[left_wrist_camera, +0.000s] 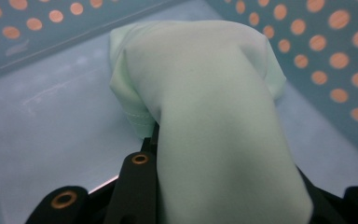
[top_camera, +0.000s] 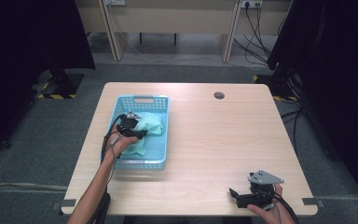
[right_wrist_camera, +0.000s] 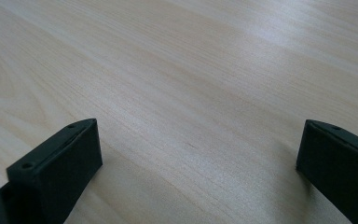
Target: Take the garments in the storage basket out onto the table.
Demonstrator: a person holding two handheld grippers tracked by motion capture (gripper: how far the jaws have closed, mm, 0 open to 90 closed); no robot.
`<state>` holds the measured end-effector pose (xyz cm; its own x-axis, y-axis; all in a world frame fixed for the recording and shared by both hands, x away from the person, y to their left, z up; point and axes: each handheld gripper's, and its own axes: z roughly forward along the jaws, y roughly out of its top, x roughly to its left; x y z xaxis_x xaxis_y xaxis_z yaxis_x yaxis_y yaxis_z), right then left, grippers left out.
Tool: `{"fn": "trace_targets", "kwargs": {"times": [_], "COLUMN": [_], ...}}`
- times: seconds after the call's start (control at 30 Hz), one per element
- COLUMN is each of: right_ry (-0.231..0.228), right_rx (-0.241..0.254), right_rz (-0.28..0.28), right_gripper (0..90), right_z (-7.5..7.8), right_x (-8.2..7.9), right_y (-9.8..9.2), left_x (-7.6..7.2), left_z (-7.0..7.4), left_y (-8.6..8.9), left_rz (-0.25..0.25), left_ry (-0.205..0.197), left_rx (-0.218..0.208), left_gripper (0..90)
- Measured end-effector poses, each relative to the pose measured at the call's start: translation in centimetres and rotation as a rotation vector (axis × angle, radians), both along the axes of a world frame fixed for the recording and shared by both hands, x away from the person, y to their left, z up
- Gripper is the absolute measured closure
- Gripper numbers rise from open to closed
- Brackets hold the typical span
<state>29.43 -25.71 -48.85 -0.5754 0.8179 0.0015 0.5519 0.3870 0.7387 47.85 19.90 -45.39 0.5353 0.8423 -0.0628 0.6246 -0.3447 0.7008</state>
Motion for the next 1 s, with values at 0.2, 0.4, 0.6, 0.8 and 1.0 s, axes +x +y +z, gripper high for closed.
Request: {"fn": "trace_targets", "kwargs": {"times": [0.2,0.4,0.6,0.8,1.0], "right_ry": [0.000,0.000,0.000,0.000,0.000], "right_rx": [0.000,0.000,0.000,0.000,0.000], "right_rz": [0.000,0.000,0.000,0.000,0.000], "right_gripper": [0.2,0.2,0.2,0.2,0.2], "right_z": [0.0,0.0,0.0,0.0,0.0], "right_x": [0.0,0.0,0.0,0.0,0.0], "right_y": [0.0,0.0,0.0,0.0,0.0], "left_x": [-0.4,-0.9,-1.5,-1.8,-2.0], "left_z": [1.7,3.2,4.8,5.6,6.2], "left_y": [0.0,0.1,0.0,-0.1,-0.2], "left_rz": [-0.018,-0.027,-0.048,-0.060,-0.068], "left_ry": [-0.052,-0.074,-0.097,-0.114,-0.128], "left_rx": [-0.036,-0.074,-0.102,-0.106,-0.107], "left_gripper": [70.3,70.3,70.3,70.0,69.4]}}
